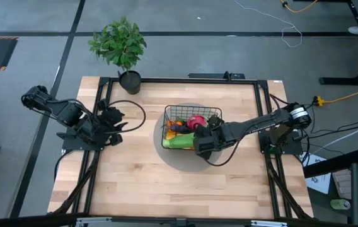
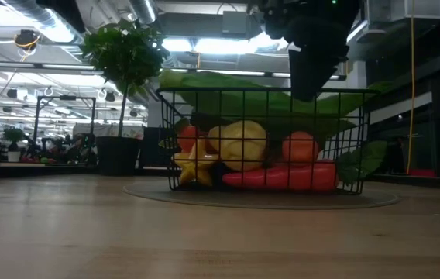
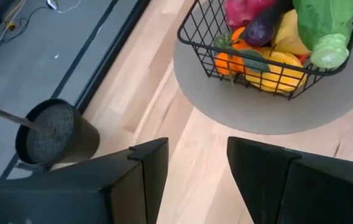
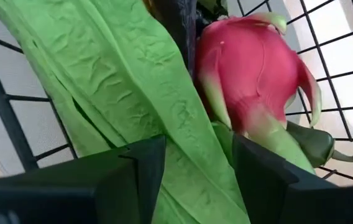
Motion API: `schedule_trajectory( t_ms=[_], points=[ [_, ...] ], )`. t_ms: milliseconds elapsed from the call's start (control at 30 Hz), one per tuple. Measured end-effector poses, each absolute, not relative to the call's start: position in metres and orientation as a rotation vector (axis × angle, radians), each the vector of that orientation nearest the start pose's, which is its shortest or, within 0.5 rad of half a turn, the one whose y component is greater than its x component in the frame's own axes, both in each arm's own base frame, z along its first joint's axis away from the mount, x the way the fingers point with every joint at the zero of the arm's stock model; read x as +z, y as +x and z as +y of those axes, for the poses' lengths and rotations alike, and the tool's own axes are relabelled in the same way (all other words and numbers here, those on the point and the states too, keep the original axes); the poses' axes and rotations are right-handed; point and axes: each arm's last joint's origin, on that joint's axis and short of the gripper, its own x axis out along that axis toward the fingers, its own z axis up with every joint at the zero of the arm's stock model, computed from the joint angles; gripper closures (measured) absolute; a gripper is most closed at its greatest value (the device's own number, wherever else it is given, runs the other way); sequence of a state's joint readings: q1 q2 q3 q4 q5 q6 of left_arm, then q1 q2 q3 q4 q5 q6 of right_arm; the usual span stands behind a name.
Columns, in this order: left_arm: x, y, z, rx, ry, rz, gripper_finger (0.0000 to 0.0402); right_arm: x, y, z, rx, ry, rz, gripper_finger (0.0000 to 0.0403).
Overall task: Build produce basket
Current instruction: Put the green leaf lettuce into the black wire basket
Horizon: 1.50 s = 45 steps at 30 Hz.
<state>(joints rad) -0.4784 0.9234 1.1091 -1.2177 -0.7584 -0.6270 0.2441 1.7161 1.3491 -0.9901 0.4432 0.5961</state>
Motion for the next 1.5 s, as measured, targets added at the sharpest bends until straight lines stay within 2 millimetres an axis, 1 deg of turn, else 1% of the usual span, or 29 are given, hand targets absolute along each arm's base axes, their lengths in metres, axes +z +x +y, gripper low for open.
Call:
schedule_trajectory(
  t_ms=[467, 567, 700, 800, 867, 933, 1067, 1167, 1267, 1333, 1433, 1500],
  points=[
    [0.342, 0.13, -0.044, 0.514, 0.004, 0.697, 0.0248, 0.24, 0.321, 0.068, -0.498, 0.081, 1.194, 0.0229],
    [0.342, 0.128, -0.043, 0.551, 0.027, 0.684, 0.0248, 0.24, 0.32, 0.068, -0.5, 0.082, 1.195, 0.0229],
    [0.344, 0.113, -0.034, 0.606, -0.005, 0.665, 0.0248, 0.24, 0.32, 0.068, -0.501, 0.081, 1.196, 0.0229],
    [0.342, 0.101, -0.028, 0.598, -0.042, 0.632, 0.0248, 0.241, 0.32, 0.069, -0.501, 0.08, 1.195, 0.0229],
    [0.336, 0.097, -0.026, 0.587, -0.07, 0.599, 0.0248, 0.243, 0.321, 0.069, -0.501, 0.083, 1.19, 0.0229],
    [0.325, 0.092, -0.023, 0.575, -0.093, 0.569, 0.0248, 0.246, 0.322, 0.069, -0.499, 0.086, 1.182, 0.0229],
    [0.291, 0.09, -0.022, 0.546, -0.145, 0.497, 0.0248, 0.251, 0.323, 0.069, -0.498, 0.089, 1.176, 0.0229],
    [0.264, 0.09, -0.022, 0.51, -0.145, 0.459, 0.0248, 0.253, 0.323, 0.069, -0.499, 0.089, 1.179, 0.0229],
    [0.244, 0.091, -0.024, 0.431, -0.156, 0.426, 0.0248, 0.252, 0.321, 0.069, -0.503, 0.081, 1.194, 0.0229],
    [0.235, 0.091, -0.025, 0.373, -0.161, 0.391, 0.0248, 0.252, 0.32, 0.068, -0.507, 0.074, 1.208, 0.0229],
    [0.227, 0.093, -0.027, 0.275, -0.156, 0.313, 0.0248, 0.252, 0.319, 0.068, -0.509, 0.068, 1.219, 0.0229],
    [0.226, 0.095, -0.028, 0.206, -0.145, 0.243, 0.0248, 0.252, 0.319, 0.068, -0.508, 0.068, 1.217, 0.0229]
  ],
)
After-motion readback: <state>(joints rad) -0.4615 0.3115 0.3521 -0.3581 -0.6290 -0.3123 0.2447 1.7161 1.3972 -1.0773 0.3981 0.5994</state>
